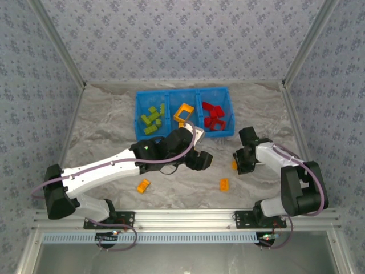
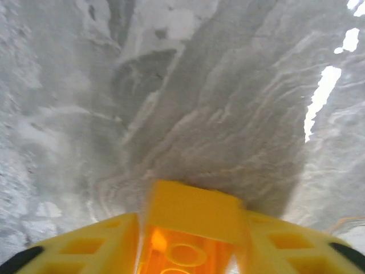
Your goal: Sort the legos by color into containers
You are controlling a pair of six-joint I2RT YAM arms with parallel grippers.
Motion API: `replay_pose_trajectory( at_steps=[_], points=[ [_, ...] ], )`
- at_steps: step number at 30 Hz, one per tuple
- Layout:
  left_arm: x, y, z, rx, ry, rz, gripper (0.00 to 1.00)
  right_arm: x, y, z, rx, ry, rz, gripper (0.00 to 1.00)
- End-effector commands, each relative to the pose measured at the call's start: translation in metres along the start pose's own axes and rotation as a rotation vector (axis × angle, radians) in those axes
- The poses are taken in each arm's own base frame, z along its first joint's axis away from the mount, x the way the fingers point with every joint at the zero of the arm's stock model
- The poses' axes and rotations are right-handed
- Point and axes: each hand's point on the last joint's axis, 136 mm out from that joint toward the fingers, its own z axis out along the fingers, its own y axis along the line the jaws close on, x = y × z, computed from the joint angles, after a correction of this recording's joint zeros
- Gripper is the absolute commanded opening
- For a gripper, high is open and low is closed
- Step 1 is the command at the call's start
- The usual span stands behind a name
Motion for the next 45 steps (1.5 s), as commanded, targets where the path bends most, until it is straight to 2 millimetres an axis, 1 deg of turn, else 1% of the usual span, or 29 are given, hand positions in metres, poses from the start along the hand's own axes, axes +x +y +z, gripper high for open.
replay_pose_trajectory(
  at_steps=[1, 4, 7, 8, 9, 10, 11, 12, 13, 15, 16, 17, 18, 19, 20, 21, 22, 24, 27, 29, 32, 34, 37, 40, 42, 45],
  points=[
    [-0.009, -0.010, -0.006, 0.038, -0.028, 0.016, 0.76, -0.005, -0.001, 0.006, 0.007, -0.019, 0.017, 0.37],
    [-0.010, -0.009, -0.006, 0.033, -0.038, 0.004, 0.76, -0.005, -0.003, 0.010, 0.002, -0.012, 0.020, 0.31],
    [-0.015, -0.005, -0.010, 0.014, -0.064, -0.024, 0.76, -0.004, 0.001, 0.003, 0.000, -0.018, -0.012, 0.28],
    [-0.019, -0.002, -0.014, -0.003, -0.083, -0.039, 0.76, -0.004, 0.005, -0.002, -0.012, -0.028, -0.040, 0.28],
    [-0.022, 0.001, -0.018, -0.011, -0.096, -0.051, 0.76, -0.003, 0.014, -0.009, -0.044, -0.041, -0.089, 0.27],
    [-0.029, 0.004, -0.024, -0.019, -0.119, -0.071, 0.76, -0.002, 0.028, -0.022, -0.082, -0.079, -0.168, 0.26],
    [-0.036, 0.010, -0.032, -0.038, -0.148, -0.092, 0.76, 0.003, 0.042, -0.039, -0.106, -0.123, -0.281, 0.26],
    [-0.042, 0.015, -0.039, -0.046, -0.173, -0.110, 0.76, 0.012, 0.053, -0.051, -0.124, -0.156, -0.391, 0.26],
    [-0.048, 0.021, -0.047, -0.055, -0.200, -0.130, 0.76, 0.028, 0.070, -0.067, -0.158, -0.188, -0.525, 0.27],
    [-0.059, 0.037, -0.066, -0.089, -0.253, -0.168, 0.76, 0.062, 0.092, -0.087, -0.202, -0.227, -0.742, 0.28],
    [-0.063, 0.047, -0.078, -0.114, -0.280, -0.191, 0.76, 0.082, 0.102, -0.094, -0.226, -0.236, -0.851, 0.29],
    [-0.066, 0.059, -0.089, -0.152, -0.310, -0.214, 0.76, 0.102, 0.112, -0.097, -0.238, -0.243, -0.952, 0.29],
    [-0.068, 0.067, -0.101, -0.177, -0.337, -0.232, 0.76, 0.117, 0.122, -0.101, -0.246, -0.254, -1.024, 0.29],
    [-0.070, 0.077, -0.114, -0.206, -0.362, -0.252, 0.76, 0.130, 0.131, -0.101, -0.223, -0.275, -1.103, 0.29],
    [-0.070, 0.085, -0.124, -0.232, -0.380, -0.265, 0.76, 0.138, 0.139, -0.100, -0.201, -0.297, -1.164, 0.29],
    [-0.070, 0.093, -0.135, -0.257, -0.401, -0.277, 0.76, 0.144, 0.146, -0.092, -0.156, -0.316, -1.219, 0.29],
    [-0.069, 0.098, -0.143, -0.273, -0.413, -0.286, 0.76, 0.150, 0.156, -0.087, -0.132, -0.338, -1.260, 0.29],
    [-0.065, 0.107, -0.154, -0.301, -0.427, -0.299, 0.76, 0.155, 0.173, -0.075, -0.076, -0.370, -1.305, 0.29],
    [-0.062, 0.110, -0.162, -0.303, -0.438, -0.308, 0.76, 0.153, 0.197, -0.055, -0.011, -0.387, -1.315, 0.29],
    [-0.060, 0.108, -0.163, -0.288, -0.436, -0.315, 0.76, 0.157, 0.215, -0.043, -0.020, -0.364, -1.331, 0.29],
    [-0.047, 0.112, -0.160, -0.296, -0.402, -0.328, 0.76, 0.160, 0.233, -0.029, 0.009, -0.361, -1.356, 0.30],
    [-0.038, 0.118, -0.160, -0.315, -0.386, -0.343, 0.76, 0.160, 0.237, -0.019, 0.038, -0.352, -1.354, 0.30],
    [-0.023, 0.126, -0.161, -0.343, -0.358, -0.367, 0.76, 0.163, 0.234, -0.008, 0.059, -0.333, -1.345, 0.31],
    [-0.012, 0.130, -0.159, -0.347, -0.338, -0.384, 0.76, 0.161, 0.228, -0.005, 0.086, -0.349, -1.319, 0.34],
    [-0.008, 0.132, -0.160, -0.346, -0.339, -0.393, 0.76, 0.159, 0.227, -0.003, 0.097, -0.362, -1.311, 0.36],
    [-0.007, 0.133, -0.160, -0.349, -0.346, -0.394, 0.76, 0.162, 0.227, 0.003, 0.106, -0.353, -1.323, 0.43]
  ],
)
